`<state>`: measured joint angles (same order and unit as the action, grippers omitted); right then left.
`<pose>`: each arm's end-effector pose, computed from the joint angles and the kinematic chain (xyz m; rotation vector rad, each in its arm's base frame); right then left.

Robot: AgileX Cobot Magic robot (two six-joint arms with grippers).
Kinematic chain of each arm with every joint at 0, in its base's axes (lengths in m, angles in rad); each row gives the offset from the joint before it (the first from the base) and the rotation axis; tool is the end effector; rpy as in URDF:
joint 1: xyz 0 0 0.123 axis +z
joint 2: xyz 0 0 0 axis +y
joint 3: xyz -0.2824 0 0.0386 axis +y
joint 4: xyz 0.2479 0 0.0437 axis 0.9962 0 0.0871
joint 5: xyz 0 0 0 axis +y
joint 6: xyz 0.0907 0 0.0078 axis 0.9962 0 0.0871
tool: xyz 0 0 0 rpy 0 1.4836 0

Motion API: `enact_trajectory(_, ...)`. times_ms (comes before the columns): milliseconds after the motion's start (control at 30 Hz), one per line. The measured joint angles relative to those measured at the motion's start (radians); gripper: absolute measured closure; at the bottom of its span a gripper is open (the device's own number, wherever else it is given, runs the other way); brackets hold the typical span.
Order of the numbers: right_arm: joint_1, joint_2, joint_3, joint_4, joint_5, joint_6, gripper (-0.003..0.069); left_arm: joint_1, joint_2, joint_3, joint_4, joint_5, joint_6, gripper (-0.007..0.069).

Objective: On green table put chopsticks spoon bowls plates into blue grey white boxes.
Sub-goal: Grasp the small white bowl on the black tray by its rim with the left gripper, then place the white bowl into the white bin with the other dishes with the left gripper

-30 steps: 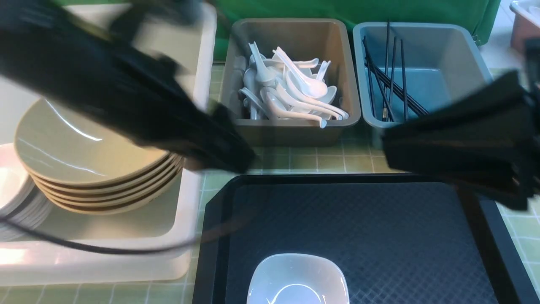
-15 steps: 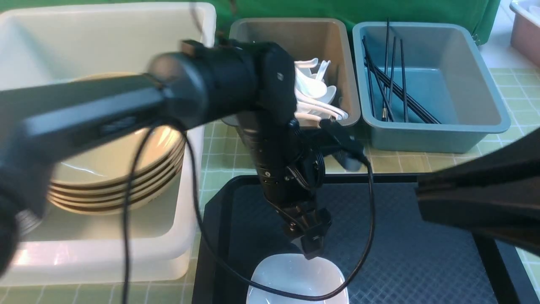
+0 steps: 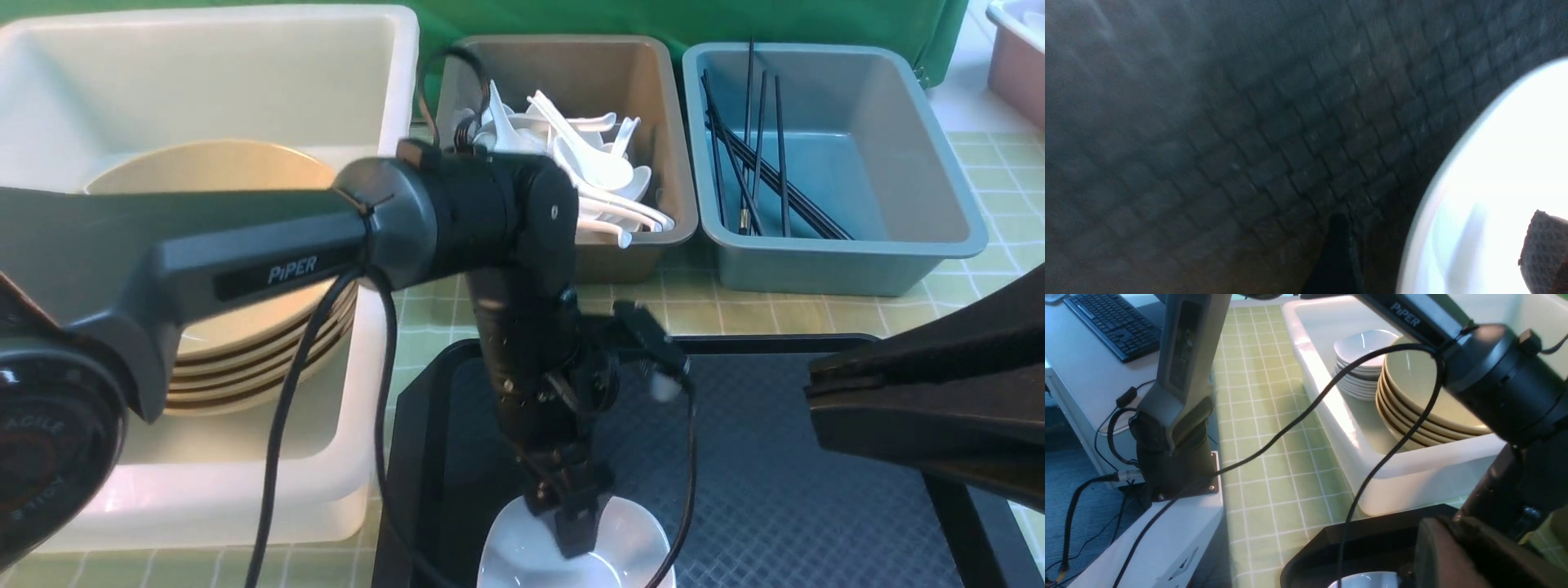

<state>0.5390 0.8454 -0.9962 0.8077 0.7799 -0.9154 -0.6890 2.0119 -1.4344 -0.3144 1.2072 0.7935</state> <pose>0.1078 0.1185 0.4125 -1.0861 1.6081 0.6888 0.2745 -0.2602 0.1766 -1.8755 -2.3404 0.4420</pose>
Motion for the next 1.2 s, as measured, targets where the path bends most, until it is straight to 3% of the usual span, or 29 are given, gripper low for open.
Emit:
enact_trajectory(200, 0.000, 0.000, 0.000, 0.000, 0.000, 0.000, 0.0580, 0.000, 0.003, 0.039, 0.000, -0.015, 0.005, 0.0153)
enact_trajectory(300, 0.000, 0.000, 0.000, 0.000, -0.003, 0.000, 0.0575, 0.000, 0.010, 0.043, -0.023, -0.014, 0.034, 0.0277)
enact_trajectory(400, 0.000, 0.000, 0.000, -0.001, -0.007, 0.000, 0.0571, 0.000, 0.019, 0.044, -0.056, -0.014, 0.064, 0.0501)
enact_trajectory(467, 0.000, 0.000, 0.000, -0.001, -0.010, 0.000, 0.0569, 0.000, 0.020, 0.044, -0.068, -0.012, 0.070, 0.0571)
enact_trajectory(767, 0.000, 0.000, 0.000, -0.001, -0.014, 0.000, 0.0559, 0.068, -0.109, 0.017, -0.089, -0.005, -0.016, 0.0610)
enact_trajectory(1000, 0.000, 0.013, 0.000, -0.001, -0.044, 0.000, 0.0556, 0.366, -0.399, 0.005, -0.090, 0.004, -0.142, 0.0610)
enact_trajectory(1167, 0.000, 0.083, 0.000, 0.071, -0.058, -0.074, 0.0549, 0.822, -0.656, 0.014, -0.094, 0.012, -0.279, 0.0610)
enact_trajectory(1200, 0.000, 0.090, 0.000, 0.078, -0.057, -0.087, 0.0548, 0.839, -0.656, 0.016, -0.094, 0.012, -0.284, 0.0610)
